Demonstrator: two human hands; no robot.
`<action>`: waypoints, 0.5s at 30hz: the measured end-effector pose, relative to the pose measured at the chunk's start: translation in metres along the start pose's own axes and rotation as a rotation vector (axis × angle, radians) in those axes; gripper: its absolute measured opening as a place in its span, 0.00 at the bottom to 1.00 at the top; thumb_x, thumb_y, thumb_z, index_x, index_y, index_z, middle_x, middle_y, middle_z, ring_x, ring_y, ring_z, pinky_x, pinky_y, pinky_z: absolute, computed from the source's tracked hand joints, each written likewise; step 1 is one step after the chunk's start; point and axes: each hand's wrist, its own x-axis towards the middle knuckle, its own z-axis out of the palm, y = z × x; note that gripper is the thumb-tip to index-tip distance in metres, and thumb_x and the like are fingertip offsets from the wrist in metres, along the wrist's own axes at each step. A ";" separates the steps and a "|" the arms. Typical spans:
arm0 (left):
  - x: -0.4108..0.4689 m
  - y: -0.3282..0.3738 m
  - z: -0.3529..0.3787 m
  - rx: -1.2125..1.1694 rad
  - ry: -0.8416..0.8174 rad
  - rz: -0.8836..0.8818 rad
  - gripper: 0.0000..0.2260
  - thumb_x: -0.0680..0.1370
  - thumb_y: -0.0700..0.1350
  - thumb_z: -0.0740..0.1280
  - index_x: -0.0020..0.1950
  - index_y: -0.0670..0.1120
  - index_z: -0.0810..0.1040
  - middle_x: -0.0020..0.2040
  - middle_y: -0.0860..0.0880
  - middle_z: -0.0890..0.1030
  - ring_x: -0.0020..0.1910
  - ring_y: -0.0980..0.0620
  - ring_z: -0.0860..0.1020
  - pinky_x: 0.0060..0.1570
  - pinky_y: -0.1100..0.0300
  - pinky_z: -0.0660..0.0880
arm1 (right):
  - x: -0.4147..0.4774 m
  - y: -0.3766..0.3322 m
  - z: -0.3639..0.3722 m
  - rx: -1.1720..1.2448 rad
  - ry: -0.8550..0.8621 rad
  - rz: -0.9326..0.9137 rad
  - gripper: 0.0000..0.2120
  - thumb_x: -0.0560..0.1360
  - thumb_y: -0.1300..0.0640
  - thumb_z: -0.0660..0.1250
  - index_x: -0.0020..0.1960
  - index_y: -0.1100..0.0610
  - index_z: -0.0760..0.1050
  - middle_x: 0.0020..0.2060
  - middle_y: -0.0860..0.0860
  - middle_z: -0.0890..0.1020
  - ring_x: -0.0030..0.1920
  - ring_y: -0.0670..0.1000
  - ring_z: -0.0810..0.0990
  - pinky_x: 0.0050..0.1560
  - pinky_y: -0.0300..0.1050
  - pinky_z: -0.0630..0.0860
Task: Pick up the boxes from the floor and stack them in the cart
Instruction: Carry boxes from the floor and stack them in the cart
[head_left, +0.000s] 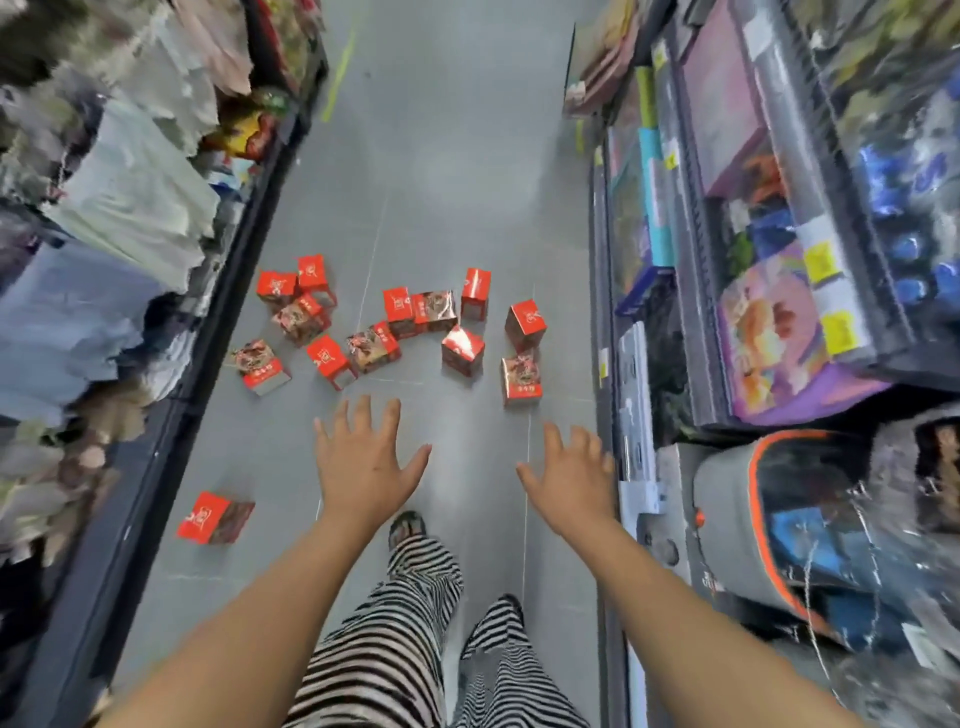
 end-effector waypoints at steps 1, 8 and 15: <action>0.014 -0.005 0.004 0.004 -0.006 -0.013 0.32 0.71 0.66 0.59 0.66 0.46 0.74 0.64 0.37 0.75 0.63 0.34 0.71 0.59 0.35 0.68 | 0.020 -0.005 -0.002 0.000 -0.006 -0.015 0.31 0.78 0.39 0.57 0.75 0.54 0.57 0.70 0.61 0.63 0.71 0.61 0.58 0.69 0.59 0.59; 0.137 -0.041 0.065 -0.021 -0.054 -0.056 0.31 0.69 0.65 0.65 0.64 0.46 0.75 0.63 0.37 0.76 0.62 0.34 0.72 0.57 0.36 0.70 | 0.166 -0.041 0.010 -0.006 0.017 -0.002 0.33 0.77 0.38 0.58 0.76 0.54 0.57 0.70 0.61 0.65 0.71 0.61 0.60 0.69 0.57 0.59; 0.257 -0.070 0.195 0.003 -0.056 -0.079 0.33 0.69 0.67 0.61 0.65 0.47 0.75 0.62 0.37 0.76 0.63 0.35 0.71 0.59 0.40 0.68 | 0.318 -0.044 0.090 0.011 0.048 -0.018 0.34 0.75 0.40 0.64 0.75 0.54 0.60 0.68 0.61 0.67 0.68 0.62 0.64 0.66 0.58 0.62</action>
